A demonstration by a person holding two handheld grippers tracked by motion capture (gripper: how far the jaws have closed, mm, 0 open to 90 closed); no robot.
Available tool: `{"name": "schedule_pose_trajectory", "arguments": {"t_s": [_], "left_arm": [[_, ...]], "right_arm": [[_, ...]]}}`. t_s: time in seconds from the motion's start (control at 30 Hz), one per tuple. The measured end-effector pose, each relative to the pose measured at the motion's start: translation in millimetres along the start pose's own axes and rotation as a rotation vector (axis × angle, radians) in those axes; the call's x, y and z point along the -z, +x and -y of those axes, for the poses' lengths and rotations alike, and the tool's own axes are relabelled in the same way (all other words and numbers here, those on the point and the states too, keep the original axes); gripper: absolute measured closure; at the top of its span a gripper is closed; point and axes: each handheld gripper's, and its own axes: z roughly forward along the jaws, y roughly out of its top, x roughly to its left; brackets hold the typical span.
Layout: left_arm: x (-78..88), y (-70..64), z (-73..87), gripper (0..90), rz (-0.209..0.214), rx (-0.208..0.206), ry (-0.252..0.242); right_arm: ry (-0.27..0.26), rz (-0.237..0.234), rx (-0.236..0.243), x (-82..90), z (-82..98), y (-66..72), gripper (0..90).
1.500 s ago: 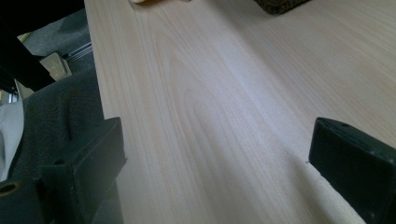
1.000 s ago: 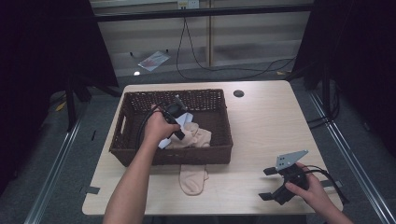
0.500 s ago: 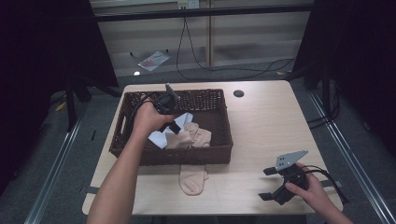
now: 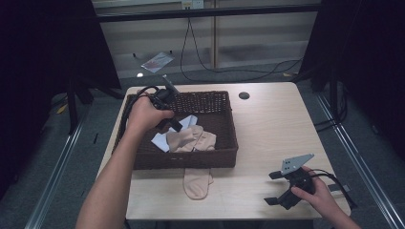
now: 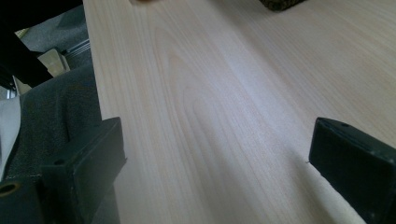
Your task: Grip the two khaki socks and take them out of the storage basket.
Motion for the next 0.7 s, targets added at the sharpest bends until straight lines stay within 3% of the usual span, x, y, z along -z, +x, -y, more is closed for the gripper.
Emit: {"name": "schedule_pose_trajectory", "arguments": {"t_s": [0.3, 0.7], "left_arm": [[17.0, -11.3, -5.0, 90.0, 0.016, -0.012, 0.008], [37.8, -27.0, -9.0, 90.0, 0.04, -0.026, -0.019]], "right_arm": [[0.003, 0.0, -0.003, 0.2, -0.1, 0.0, 3.2], [0.004, -0.003, -0.002, 0.8, -0.2, 0.4, 3.2]]}}
